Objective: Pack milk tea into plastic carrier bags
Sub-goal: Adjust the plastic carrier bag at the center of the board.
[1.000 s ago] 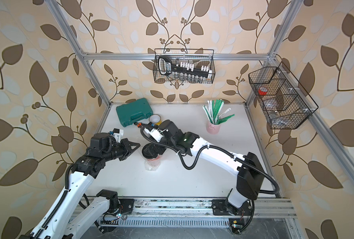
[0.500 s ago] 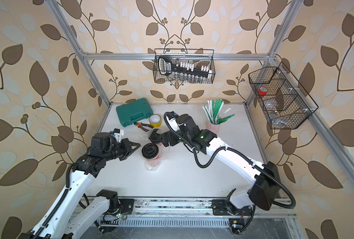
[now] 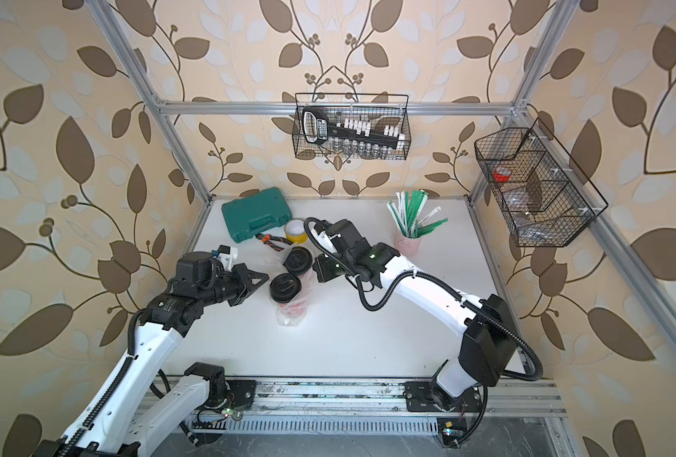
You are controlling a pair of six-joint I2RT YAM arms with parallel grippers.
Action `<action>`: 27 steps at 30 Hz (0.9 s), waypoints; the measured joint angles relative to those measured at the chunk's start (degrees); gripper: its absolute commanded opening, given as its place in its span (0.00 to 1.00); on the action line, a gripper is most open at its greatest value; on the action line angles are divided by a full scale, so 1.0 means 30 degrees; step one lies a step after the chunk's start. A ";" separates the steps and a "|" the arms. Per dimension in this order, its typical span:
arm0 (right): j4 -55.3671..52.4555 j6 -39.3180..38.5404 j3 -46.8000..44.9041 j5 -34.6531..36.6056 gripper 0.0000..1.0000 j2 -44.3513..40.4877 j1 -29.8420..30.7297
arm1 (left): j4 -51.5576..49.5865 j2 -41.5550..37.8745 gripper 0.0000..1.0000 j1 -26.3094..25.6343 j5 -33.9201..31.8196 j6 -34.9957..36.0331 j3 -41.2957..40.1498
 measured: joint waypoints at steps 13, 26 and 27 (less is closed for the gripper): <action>-0.0663 -0.0233 0.1275 0.1020 0.00 -0.0015 -0.0066 | 0.0270 0.0867 0.00 0.0000 0.0372 0.0000 0.0976; 0.0299 -0.0444 -0.3126 0.0780 0.01 -0.1953 -0.1399 | 0.1559 0.0707 0.00 0.0000 0.2251 0.0401 0.0510; 0.0401 -0.0444 -0.3198 0.0685 0.02 -0.2011 -0.1399 | 0.1559 0.0743 0.00 0.0000 0.2273 0.0466 0.0510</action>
